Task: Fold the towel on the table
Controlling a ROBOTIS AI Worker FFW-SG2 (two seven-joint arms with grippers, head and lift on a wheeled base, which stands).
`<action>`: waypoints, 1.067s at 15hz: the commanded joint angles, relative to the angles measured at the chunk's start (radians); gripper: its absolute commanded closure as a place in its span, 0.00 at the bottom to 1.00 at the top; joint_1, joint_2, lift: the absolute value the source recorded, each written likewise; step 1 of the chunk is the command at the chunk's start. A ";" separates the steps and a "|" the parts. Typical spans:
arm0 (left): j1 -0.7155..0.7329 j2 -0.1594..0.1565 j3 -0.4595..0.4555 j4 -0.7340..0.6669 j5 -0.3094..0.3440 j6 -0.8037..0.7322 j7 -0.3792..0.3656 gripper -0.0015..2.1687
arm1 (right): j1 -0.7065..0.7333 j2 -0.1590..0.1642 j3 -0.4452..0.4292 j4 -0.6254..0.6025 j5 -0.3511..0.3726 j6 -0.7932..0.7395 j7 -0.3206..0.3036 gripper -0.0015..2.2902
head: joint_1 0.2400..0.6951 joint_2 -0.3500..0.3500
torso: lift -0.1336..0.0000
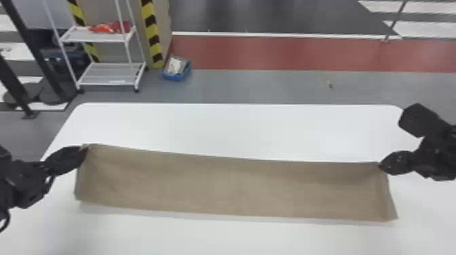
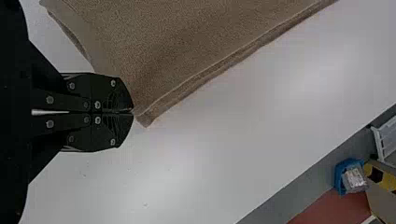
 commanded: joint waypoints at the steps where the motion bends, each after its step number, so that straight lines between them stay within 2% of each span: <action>1: -0.003 0.000 -0.003 0.004 -0.002 0.000 -0.001 0.88 | -0.006 0.000 0.032 0.020 0.031 -0.011 0.002 0.90 | 1.00 0.48 | 0.07; 3: -0.005 0.000 -0.003 0.004 -0.002 0.000 -0.002 0.88 | -0.006 -0.001 0.040 0.021 0.047 -0.021 -0.028 0.90 | 1.00 0.48 | 0.07; 8: -0.005 0.007 -0.003 0.004 -0.003 0.000 -0.002 0.88 | -0.049 -0.006 0.029 0.038 0.034 -0.036 -0.046 0.90 | 1.00 0.48 | 0.07; 10: -0.008 0.007 -0.006 0.004 -0.017 0.000 -0.002 0.88 | -0.065 -0.001 0.060 0.078 0.054 -0.039 -0.081 0.90 | 1.00 0.47 | 0.07; 12: -0.009 0.007 -0.009 0.004 -0.020 0.000 -0.002 0.88 | -0.087 0.003 0.093 0.133 0.071 -0.039 -0.150 0.90 | 1.00 0.47 | 0.07; 14: -0.009 0.007 -0.009 0.004 -0.021 0.000 -0.002 0.88 | -0.110 0.012 0.116 0.167 0.084 -0.039 -0.175 0.86 | 1.00 0.46 | 0.07; 15: -0.009 0.007 -0.007 0.004 -0.021 0.000 -0.002 0.88 | -0.111 0.023 0.119 0.173 0.090 -0.036 -0.183 0.72 | 1.00 0.46 | 0.07; 16: -0.009 0.008 -0.006 0.005 -0.021 0.000 -0.002 0.88 | -0.111 0.028 0.126 0.173 0.088 -0.027 -0.192 0.36 | 1.00 0.46 | 0.07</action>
